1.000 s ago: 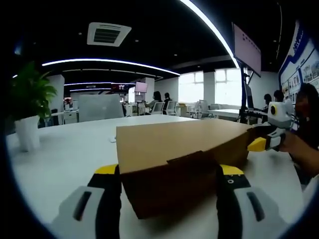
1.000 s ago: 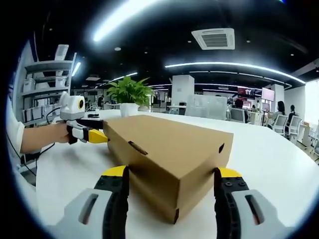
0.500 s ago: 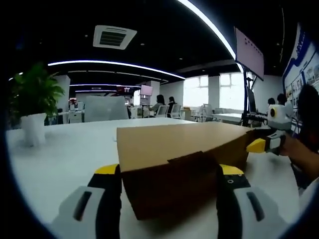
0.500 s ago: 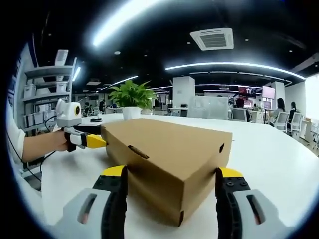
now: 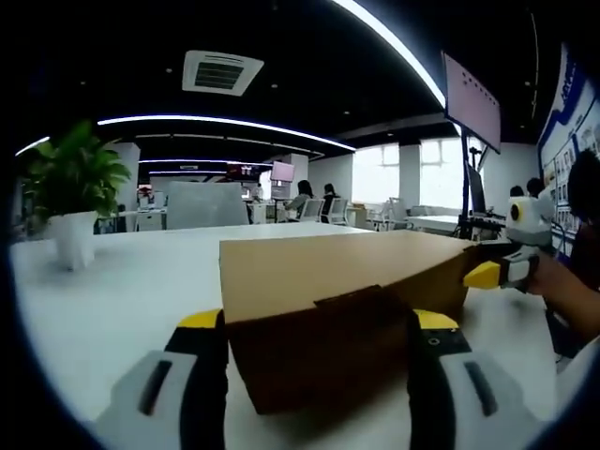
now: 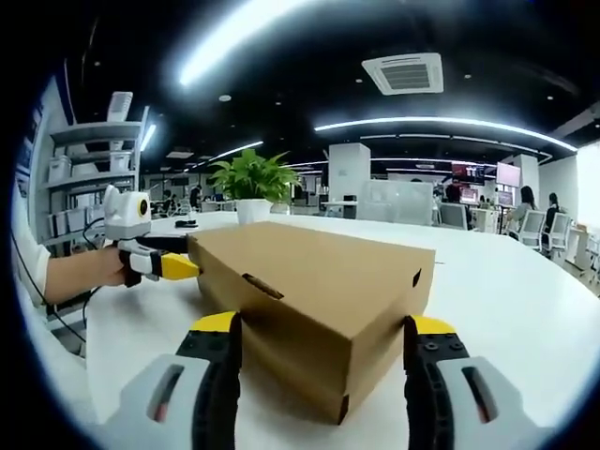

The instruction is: Operate the shoe box by opening the lid, removing the specified soft item, and placing it in the target area until the item is outside and the box remains undamaged.

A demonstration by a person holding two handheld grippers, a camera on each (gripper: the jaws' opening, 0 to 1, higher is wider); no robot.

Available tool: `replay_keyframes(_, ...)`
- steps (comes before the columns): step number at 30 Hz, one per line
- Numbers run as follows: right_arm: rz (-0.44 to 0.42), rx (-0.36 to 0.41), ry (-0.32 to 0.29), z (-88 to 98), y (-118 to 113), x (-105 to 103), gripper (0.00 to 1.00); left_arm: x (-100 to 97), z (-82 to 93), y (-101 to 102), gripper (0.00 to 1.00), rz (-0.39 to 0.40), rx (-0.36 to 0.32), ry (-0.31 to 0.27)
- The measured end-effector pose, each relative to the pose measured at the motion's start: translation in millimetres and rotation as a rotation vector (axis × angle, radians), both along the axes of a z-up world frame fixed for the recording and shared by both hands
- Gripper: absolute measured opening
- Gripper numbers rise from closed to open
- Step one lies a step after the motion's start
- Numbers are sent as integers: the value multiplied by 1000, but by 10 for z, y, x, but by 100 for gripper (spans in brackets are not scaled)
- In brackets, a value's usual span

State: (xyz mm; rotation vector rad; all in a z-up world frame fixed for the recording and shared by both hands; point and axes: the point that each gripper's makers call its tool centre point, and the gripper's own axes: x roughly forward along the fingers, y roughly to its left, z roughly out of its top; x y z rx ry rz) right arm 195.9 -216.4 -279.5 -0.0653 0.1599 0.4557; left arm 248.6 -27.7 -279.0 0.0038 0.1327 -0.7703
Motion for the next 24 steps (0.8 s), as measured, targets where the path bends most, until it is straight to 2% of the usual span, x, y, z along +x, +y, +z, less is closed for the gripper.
replay_keyframes(13, 41, 2, -2, 2, 46, -96, 71, -184, 2, 90, 77, 27, -7, -11)
replay_keyframes(19, 57, -13, -8, -10, 68, -138, 72, -278, -23, 117, 77, 24, 29, -30)
replay_keyframes(24, 66, -16, -7, -10, 73, -152, 72, -313, -19, 122, 78, 42, 23, -30)
